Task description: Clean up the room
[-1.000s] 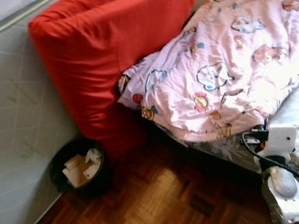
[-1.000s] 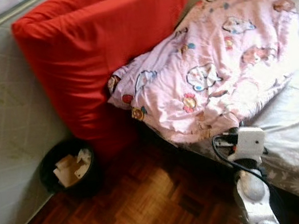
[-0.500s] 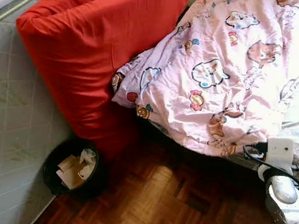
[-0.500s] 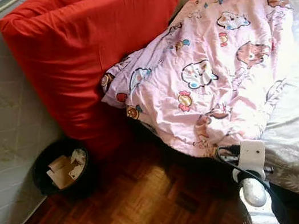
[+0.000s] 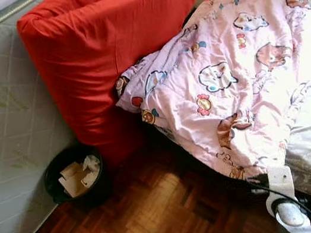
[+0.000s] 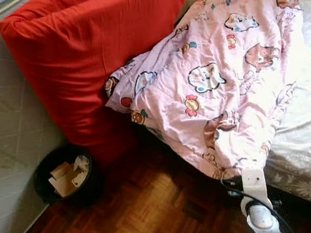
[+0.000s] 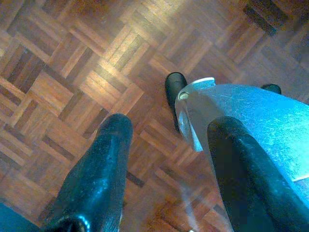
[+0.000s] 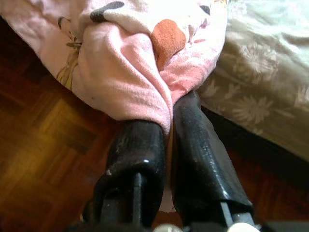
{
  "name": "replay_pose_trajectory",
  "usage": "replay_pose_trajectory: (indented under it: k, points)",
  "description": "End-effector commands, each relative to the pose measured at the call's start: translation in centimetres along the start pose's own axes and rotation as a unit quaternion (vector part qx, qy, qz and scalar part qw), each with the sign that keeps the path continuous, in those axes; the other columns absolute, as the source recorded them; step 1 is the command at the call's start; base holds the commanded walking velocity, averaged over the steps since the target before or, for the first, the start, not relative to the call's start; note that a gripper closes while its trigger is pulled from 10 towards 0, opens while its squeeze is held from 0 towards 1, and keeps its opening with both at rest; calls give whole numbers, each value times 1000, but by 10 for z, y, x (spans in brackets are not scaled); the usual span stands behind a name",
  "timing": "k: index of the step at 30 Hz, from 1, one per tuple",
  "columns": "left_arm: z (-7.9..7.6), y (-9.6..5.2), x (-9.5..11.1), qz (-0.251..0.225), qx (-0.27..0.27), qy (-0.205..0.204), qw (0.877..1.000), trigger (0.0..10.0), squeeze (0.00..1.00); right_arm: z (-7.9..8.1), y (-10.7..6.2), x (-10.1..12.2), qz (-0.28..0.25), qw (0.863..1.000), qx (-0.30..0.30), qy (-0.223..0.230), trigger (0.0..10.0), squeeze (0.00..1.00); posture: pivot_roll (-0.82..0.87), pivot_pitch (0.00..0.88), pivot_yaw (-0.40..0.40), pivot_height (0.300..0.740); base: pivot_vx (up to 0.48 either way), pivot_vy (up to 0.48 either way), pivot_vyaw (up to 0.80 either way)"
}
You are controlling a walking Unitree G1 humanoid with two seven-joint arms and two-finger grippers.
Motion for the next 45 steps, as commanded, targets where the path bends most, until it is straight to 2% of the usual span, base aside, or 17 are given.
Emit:
replay_pose_trajectory:
  k: [1, 2, 3, 13, 25, 26, 27, 32, 34, 39, 45]
  points:
    - [4, -4, -12, 17, 3, 1, 1000, 10000, 0, -1, -2, -8, 16, 1000, -3, 5, 10000, 937, 30, 168, 51, 740, 0, 0, 0]
    - [4, -4, -12, 17, 3, 1, 1000, 10000, 0, -1, -2, -8, 16, 1000, -3, 5, 10000, 937, 30, 168, 51, 740, 0, 0, 0]
    - [5, -4, -13, 17, 3, 1, 1000, 10000, 0, -2, -2, -8, 16, 1000, -4, 6, 10000, 1000, 30, 168, 51, 740, 0, 0, 0]
    - [7, -5, -13, 18, 6, 1, 1000, 10000, 0, -3, -2, -11, 23, 1000, -7, 9, 10000, 1000, 28, 167, 51, 740, 0, 0, 0]
    - [7, -5, -12, 15, 6, 0, 1000, 10000, 0, -3, -5, -25, 48, 999, -2, 1, 10000, 1000, 26, 160, 50, 740, 0, 0, 0]
    - [7, -5, -12, 15, 6, 0, 1000, 10000, 0, -2, -7, -29, 59, 998, 5, 4, 10000, 875, 22, 158, 51, 740, 0, 0, 0]
    - [7, -5, -12, 15, 6, 1, 1000, 10000, 0, 0, -8, -32, 67, 998, 12, 7, 10000, 0, 21, 155, 50, 740, 0, 0, 0]
    - [6, -4, -12, 16, 4, 3, 1000, 10000, 0, 10, -13, -47, 97, 994, 47, 35, 10000, 0, 10, 141, 52, 740, 0, 0, 0]
    - [6, -4, -11, 17, 3, 3, 1000, 10000, 0, 16, -19, -61, 128, 989, 71, 36, 10000, 0, 7, 130, 48, 740, 0, 0, 0]
    - [7, -4, -10, 14, 12, -11, 1000, 10000, 0, 13, -27, -78, 163, 982, 79, 44, 10000, 0, 13, 116, 42, 740, 0, 0, 0]
    - [8, -4, -10, 14, 19, -30, 999, 10000, 0, 9, -32, -86, 172, 981, 74, 60, 10000, 0, 12, 97, 48, 740, 0, 0, 0]
Point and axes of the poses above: a point about 5 cm out from each wrist's last joint towards the gripper, its own y axis pointing out of the wrist towards the gripper, its own x axis along the axis of the wrist's last joint, z = x × y, the point moved 2 cm from there along y, pointing out of the wrist towards the gripper, and after that the axes turned 2 degrees about y, right-handed, at the moved point
